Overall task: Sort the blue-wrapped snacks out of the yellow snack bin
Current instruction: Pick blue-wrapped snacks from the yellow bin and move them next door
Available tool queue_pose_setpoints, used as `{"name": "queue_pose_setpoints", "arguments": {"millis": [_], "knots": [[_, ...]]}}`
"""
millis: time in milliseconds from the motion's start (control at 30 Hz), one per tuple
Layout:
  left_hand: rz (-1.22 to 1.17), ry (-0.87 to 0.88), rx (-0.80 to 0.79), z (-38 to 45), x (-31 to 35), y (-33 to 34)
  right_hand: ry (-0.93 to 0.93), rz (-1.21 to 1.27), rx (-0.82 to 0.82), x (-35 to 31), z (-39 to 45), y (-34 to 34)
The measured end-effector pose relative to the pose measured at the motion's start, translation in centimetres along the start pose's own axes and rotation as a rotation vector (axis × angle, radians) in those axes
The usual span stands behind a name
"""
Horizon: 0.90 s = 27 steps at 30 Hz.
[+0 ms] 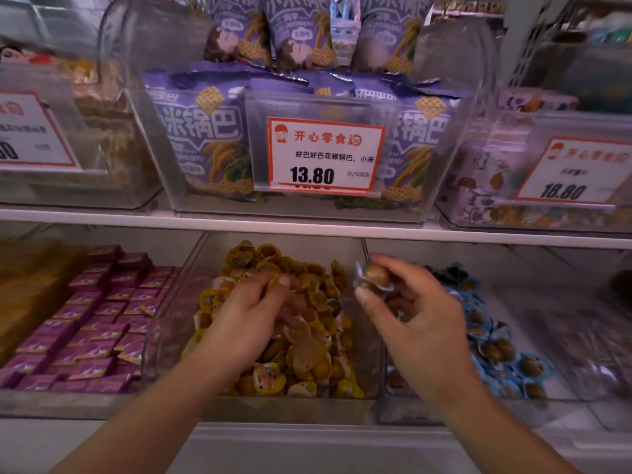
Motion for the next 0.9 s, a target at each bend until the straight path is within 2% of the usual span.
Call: {"name": "queue_pose_setpoints", "arguments": {"millis": [100,200,300,400,500,633,900], "knots": [[0.415,0.167,-0.063,0.2,-0.6,-0.3,0.085,-0.199,0.020,2.5,1.6,-2.9],[0.579,0.231,-0.145,0.2,-0.9,0.4,0.231,-0.494,-0.055,5.3,2.1,-4.2],[0.740,0.372,-0.302,0.4,-0.9,2.2,0.230,-0.384,0.006,5.2,1.4,-3.8],[0.979,0.467,-0.552,1.1,-1.9,5.2,0.185,-0.228,-0.115,3.8,-0.1,-0.5],[1.183,0.413,-0.787,2.2,-3.7,7.8,0.170,-0.215,-0.234,3.8,-1.2,1.9],[1.281,0.353,-0.857,3.2,-4.2,7.3,0.225,-0.098,-0.247,4.4,-0.5,1.5],[1.059,0.040,-0.973,3.9,-1.8,1.3,0.221,-0.076,-0.238,4.7,-0.5,1.6]]}}
Point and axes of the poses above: each hand's wrist, its own z-axis towards the middle knuckle, its own y-axis out of the palm, x = y × z, the point moved 4 cm from there along z, towards the middle knuckle, and after that the axes turned 12 degrees about y, right-handed, at the moved point
